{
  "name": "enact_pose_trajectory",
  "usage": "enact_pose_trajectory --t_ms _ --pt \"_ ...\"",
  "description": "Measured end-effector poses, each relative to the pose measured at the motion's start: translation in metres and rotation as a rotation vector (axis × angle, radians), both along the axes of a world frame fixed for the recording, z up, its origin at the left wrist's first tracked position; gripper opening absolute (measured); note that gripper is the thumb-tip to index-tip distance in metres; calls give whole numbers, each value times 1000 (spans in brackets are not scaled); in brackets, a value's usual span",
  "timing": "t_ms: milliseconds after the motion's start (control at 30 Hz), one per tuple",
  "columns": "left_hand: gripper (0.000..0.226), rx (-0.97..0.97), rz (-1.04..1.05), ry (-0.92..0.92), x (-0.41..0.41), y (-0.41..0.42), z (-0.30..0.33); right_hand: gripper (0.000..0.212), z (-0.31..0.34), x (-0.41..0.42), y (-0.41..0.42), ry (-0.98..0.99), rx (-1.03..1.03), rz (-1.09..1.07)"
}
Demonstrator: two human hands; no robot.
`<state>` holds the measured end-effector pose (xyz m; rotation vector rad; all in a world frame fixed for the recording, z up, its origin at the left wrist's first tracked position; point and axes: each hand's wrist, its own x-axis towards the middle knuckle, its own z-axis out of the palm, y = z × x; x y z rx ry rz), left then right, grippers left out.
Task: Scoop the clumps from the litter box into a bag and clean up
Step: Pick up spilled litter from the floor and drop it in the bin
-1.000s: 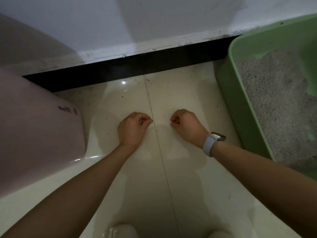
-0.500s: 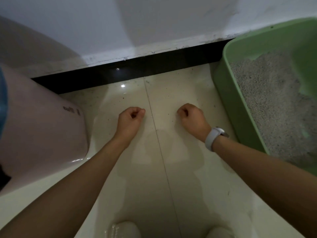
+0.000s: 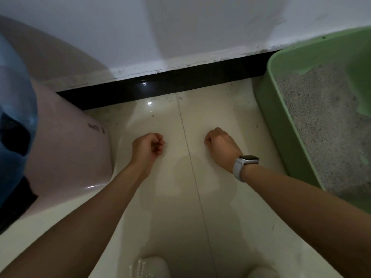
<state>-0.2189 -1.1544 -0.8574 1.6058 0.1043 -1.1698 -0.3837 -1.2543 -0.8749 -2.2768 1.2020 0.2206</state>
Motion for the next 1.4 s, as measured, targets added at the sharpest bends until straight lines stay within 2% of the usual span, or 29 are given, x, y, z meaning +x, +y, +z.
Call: enact_pose_trajectory --t_ms 133,267,400,500,700,833,1067,1167,1233,1300,1333,1400 --pt "17 161 -288 -432 -9 -4 -10 25 -1 1 3 33 -29 42" --pt "5 124 -501 -698 -16 -12 -17 18 7 -5 -4 -216 45 -186" --pt "11 140 -525 -775 -20 -20 -22 17 13 -23 -17 -286 82 -448" --pt "15 157 -538 -823 -24 -22 -23 16 9 -38 -20 -262 96 -520" --pt "16 191 -568 -942 -33 -22 -28 17 -3 -37 -15 -264 106 -442" --pt "11 197 -543 -960 -35 -24 -28 20 -7 -27 -17 -199 92 -372" --pt "11 229 -627 -1048 -38 -23 -33 18 -9 -21 -14 -95 14 -226" --pt "13 278 -695 -1042 -35 -26 -32 17 -7 -19 -16 -139 62 -276" --pt "14 260 -672 -980 -33 -28 -29 14 1 -15 -18 -298 230 -506" --pt "14 194 -546 -784 -31 -31 -20 18 16 -13 -24 -564 567 -816" --pt "13 155 -463 -629 -29 -32 -14 22 24 -13 -28 -699 777 -940" --pt "17 55 -290 -269 -24 -33 -1 21 39 -19 -35 -887 1155 -1026"
